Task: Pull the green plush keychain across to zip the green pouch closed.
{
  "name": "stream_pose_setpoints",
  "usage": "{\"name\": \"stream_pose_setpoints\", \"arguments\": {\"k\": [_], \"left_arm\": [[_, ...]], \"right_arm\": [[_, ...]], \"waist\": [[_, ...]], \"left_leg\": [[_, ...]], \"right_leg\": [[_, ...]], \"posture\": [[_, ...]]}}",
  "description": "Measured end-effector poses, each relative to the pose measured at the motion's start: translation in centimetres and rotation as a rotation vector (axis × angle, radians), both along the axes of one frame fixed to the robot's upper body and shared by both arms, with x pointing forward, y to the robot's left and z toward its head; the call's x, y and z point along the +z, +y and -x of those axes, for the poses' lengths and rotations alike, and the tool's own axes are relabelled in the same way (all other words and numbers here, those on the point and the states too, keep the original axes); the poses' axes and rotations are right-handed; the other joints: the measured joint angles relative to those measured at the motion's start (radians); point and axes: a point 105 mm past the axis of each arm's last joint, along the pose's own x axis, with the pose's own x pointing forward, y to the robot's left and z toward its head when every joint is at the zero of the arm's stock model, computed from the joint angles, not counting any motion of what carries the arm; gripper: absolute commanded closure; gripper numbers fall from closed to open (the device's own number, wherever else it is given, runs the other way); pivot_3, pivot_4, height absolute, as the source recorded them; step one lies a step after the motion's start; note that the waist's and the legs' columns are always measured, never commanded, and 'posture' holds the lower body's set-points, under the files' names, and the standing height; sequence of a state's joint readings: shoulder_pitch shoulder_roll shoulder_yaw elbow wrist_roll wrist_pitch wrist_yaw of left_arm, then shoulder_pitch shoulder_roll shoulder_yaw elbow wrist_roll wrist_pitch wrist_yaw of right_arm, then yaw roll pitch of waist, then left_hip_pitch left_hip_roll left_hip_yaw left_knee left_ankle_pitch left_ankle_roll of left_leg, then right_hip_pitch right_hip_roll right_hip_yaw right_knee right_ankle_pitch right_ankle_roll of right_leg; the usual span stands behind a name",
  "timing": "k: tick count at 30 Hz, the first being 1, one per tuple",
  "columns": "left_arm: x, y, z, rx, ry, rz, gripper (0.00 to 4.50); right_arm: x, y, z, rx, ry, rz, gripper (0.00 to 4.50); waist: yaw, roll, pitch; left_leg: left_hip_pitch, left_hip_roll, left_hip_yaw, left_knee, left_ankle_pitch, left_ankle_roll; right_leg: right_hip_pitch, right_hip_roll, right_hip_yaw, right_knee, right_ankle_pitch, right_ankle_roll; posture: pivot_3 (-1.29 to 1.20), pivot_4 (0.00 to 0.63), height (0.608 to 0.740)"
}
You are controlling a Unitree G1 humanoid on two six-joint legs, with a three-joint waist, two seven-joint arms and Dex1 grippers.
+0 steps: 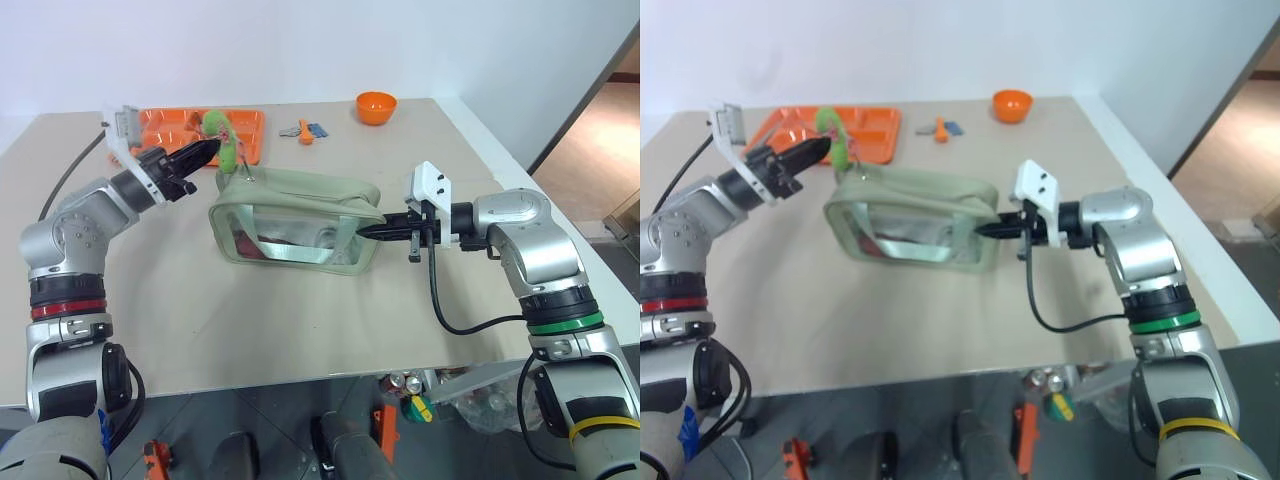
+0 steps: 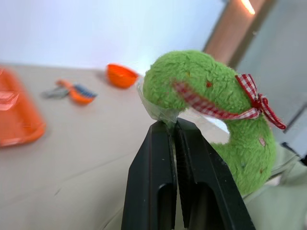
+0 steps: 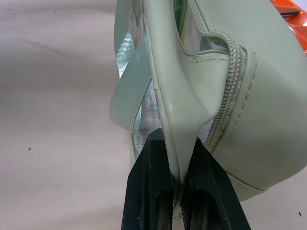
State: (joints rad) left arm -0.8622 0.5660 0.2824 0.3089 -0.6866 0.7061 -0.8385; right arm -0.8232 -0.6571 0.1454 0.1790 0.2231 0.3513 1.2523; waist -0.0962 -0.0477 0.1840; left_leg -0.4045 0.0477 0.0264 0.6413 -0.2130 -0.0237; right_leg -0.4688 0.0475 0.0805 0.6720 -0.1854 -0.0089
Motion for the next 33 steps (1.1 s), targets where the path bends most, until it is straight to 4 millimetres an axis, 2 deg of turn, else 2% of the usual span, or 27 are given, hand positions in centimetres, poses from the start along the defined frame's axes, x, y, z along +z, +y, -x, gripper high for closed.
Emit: {"name": "stream_pose_setpoints", "arguments": {"k": [2,4,6,13,23,26,33], "left_arm": [[0.2,-1.9,0.7,-0.07,-0.033,-0.069,4.43],[-0.6,-4.1,1.7,-0.154,-0.058,-0.207,4.43],[-1.6,-5.3,2.3,-0.209,-0.067,-0.298,4.43],[-1.8,-6.1,2.7,-0.257,-0.109,-0.436,4.43],[-1.0,-5.4,1.7,-0.224,-0.055,-0.349,1.2],[-0.6,-5.0,1.8,-0.222,-0.052,-0.323,0.06],[1.1,-3.6,3.0,-0.219,-0.064,-0.253,0.02]], "right_arm": [[0.1,0.0,0.0,0.0,-0.002,0.001,4.5],[0.0,0.0,0.0,0.0,-0.001,0.002,4.5],[0.0,-0.1,0.0,-0.005,0.005,0.003,4.5],[0.1,-0.3,0.1,-0.017,0.003,0.015,4.5],[0.3,-0.3,0.2,-0.02,0.001,0.019,4.5],[0.3,-0.3,0.2,-0.021,0.001,0.02,4.5],[0.3,-0.2,0.2,-0.017,0.002,0.021,4.5]], "waist": [[0.001,0.0,0.0],[0.0,0.0,0.0],[0.0,0.0,0.0],[0.009,0.0,0.0],[0.01,0.0,0.0],[0.011,0.0,0.0],[0.009,0.0,0.0]], "left_leg": [[0.0,0.0,0.0,0.0,0.0,0.0],[0.0,0.0,0.0,0.0,0.0,0.0],[0.0,0.0,0.0,0.0,0.0,-0.001],[0.0,-0.001,0.0,0.001,0.001,-0.001],[0.0,-0.001,0.0,0.001,0.001,-0.001],[0.0,-0.001,0.0,0.001,0.001,-0.001],[0.0,-0.001,0.0,0.001,0.001,-0.001]], "right_leg": [[0.0,0.0,0.0,0.0,0.0,0.0],[0.0,0.0,0.001,0.0,0.0,0.0],[0.0,0.0,0.0,0.0,0.0,0.0],[0.0,-0.001,0.001,0.001,0.0,0.001],[0.0,0.0,0.001,0.001,0.0,0.001],[0.0,0.0,0.001,0.001,0.0,0.001],[0.0,0.0,0.001,0.001,0.0,0.001]], "posture": [[0.0,0.15,0.74],[0.0,0.15,0.74],[0.0,0.15,0.74],[0.0,0.15,0.74],[0.0,0.15,0.74],[0.0,0.15,0.74],[0.0,0.15,0.74]]}}
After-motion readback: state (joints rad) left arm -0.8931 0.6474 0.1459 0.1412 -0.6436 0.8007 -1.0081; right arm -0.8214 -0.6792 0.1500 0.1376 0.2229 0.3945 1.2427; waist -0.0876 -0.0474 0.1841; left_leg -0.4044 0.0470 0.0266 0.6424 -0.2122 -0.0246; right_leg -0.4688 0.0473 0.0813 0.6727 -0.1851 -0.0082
